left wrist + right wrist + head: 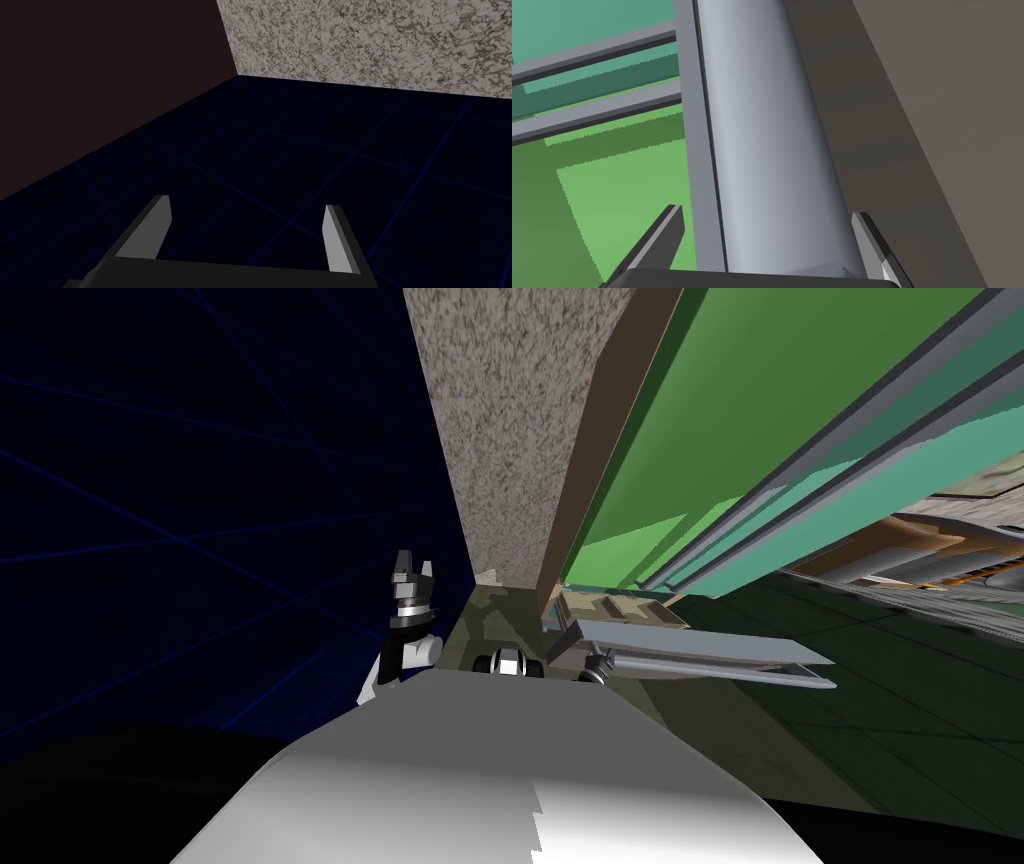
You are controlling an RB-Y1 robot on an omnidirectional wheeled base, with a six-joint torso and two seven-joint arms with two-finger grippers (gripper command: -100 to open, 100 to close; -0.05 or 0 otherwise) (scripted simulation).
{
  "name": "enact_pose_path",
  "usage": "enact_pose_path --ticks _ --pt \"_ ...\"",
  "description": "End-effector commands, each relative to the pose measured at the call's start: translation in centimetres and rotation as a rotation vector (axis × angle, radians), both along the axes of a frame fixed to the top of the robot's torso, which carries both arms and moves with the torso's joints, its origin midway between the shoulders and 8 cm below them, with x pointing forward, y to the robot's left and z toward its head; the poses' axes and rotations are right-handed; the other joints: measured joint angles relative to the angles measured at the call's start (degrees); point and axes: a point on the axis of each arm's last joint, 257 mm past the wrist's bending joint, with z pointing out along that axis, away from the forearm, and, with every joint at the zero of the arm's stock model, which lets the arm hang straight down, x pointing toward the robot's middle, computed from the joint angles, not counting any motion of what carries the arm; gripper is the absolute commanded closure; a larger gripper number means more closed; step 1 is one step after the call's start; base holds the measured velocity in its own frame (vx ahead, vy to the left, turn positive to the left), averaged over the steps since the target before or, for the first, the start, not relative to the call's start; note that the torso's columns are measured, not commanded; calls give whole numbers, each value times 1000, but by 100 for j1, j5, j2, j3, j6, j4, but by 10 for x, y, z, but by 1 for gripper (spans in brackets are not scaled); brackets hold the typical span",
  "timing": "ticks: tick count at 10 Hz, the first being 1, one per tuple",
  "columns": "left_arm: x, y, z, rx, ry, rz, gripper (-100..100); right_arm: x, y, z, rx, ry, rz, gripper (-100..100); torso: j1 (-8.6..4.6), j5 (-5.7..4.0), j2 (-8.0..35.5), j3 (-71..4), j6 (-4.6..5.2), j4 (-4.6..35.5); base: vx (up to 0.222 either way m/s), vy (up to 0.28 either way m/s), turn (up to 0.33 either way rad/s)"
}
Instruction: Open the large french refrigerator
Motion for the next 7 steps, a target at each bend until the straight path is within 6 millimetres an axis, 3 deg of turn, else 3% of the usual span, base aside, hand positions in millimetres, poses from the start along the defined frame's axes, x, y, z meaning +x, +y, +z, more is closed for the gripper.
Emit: enact_pose_path --ticks 1,4,5,6,7 --pt "0 0 0 0 0 0 0 21 -8 17 -7 -4 18 -100 16 18 5 0 -2 11 -38 43 -65" --pt "0 0 0 0 0 0 0 35 -13 31 -12 -4 36 -100 70 63 23 -5 -5 33 -28 36 -27" --pt "0 0 0 0 0 0 0 23 -8 18 7 19 33 -100 92 87 41 -2 1 46 -7 11 -23" --pt "0 0 0 0 0 0 0 21 -8 16 9 31 34 0 87 67 36 4 -6 36 1 -7 -9" --pt "0 0 0 0 0 0 0 18 -8 12 13 40 33 0 71 51 24 -1 -10 27 0 -7 -9"
